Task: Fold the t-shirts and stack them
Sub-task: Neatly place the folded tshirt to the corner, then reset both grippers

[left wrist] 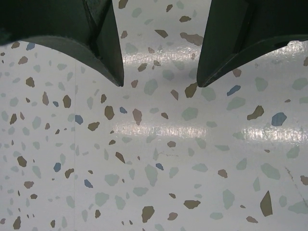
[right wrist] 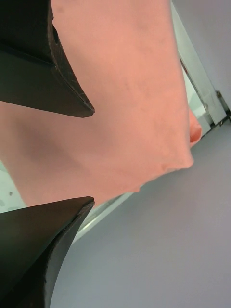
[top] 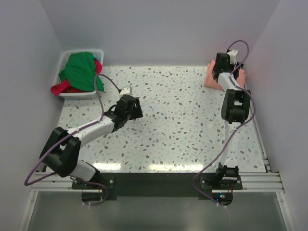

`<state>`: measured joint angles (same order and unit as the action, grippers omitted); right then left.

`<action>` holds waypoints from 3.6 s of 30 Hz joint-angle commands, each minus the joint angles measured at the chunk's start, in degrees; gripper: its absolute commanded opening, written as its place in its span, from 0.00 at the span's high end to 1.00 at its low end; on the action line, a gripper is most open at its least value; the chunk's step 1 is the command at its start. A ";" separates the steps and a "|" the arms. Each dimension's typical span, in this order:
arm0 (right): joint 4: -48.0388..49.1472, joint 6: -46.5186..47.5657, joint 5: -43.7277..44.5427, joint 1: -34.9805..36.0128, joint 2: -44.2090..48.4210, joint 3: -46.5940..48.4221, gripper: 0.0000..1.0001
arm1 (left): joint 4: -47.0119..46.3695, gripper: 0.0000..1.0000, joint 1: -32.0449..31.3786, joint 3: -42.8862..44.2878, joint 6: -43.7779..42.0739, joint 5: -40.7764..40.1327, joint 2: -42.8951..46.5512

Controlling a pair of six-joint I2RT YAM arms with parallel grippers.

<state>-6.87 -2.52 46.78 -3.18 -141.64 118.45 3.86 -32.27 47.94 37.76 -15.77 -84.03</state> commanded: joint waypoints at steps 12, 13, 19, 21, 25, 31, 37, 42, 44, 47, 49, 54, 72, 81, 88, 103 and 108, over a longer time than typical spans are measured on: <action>-11.22 -15.04 -2.66 9.95 7.00 -2.97 0.65 | -2.63 0.33 0.19 -2.33 -0.49 -0.31 4.05; -11.93 -17.05 -2.58 9.86 6.82 -2.27 0.70 | -2.63 0.33 0.19 -2.41 -0.49 -0.49 4.22; -14.13 -21.64 -5.91 9.86 5.94 -3.49 0.76 | -2.10 0.33 0.19 -2.59 -0.41 -0.84 4.93; -13.43 -22.00 -7.49 9.86 5.42 -4.19 0.77 | -2.10 0.33 0.19 -2.59 -0.58 -0.93 5.19; -10.97 -21.56 -10.13 9.86 4.28 -6.48 0.81 | -2.10 0.33 0.19 -2.50 -0.67 -1.19 5.10; -16.66 -21.21 -8.99 9.77 0.50 -1.40 0.82 | -2.19 0.33 0.19 -1.98 -0.58 -1.02 4.58; -21.60 -19.89 -4.87 9.51 -0.57 0.64 0.82 | -2.71 0.33 0.10 -1.98 -0.67 -0.67 4.66; -21.34 -19.54 -2.31 8.81 2.60 -4.45 0.82 | -2.89 0.33 0.19 -2.15 -0.84 -0.49 4.93; -21.34 -19.71 -1.88 8.54 3.48 -5.86 0.82 | -2.89 0.33 0.19 -2.15 -0.84 -0.40 4.93; -21.69 -20.15 -0.82 8.28 4.71 -7.88 0.83 | -2.98 0.33 0.19 -2.33 -0.76 -0.23 5.28; -22.04 -20.59 0.15 8.02 5.41 -9.20 0.84 | -2.98 0.33 0.19 -2.50 -0.76 -0.23 5.54; -22.31 -21.82 0.06 6.52 6.03 -10.96 0.85 | -2.72 0.33 0.19 -2.94 -0.84 -0.31 6.42; -15.37 -18.14 -3.01 5.73 14.97 -15.26 0.66 | -1.75 0.32 0.19 -2.33 -1.11 -0.57 6.77; -11.50 -12.86 -0.47 9.24 19.91 -13.86 0.59 | -1.75 0.31 0.19 -1.71 -2.25 -3.04 6.77; -9.74 -13.03 -4.68 14.07 31.59 -23.95 0.49 | -0.70 0.30 0.19 -1.54 -2.78 -4.53 7.65; -12.55 -18.04 -20.50 26.20 64.71 -50.42 0.41 | 3.17 0.21 -1.92 -2.50 -3.48 -5.94 12.39; -14.47 -18.13 -20.78 32.17 68.78 -54.20 0.40 | 2.82 0.20 -2.44 -3.56 -4.53 -6.11 13.72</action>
<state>-19.81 -19.35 27.81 25.52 -75.83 66.13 7.27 -34.22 45.10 35.33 -20.40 -72.23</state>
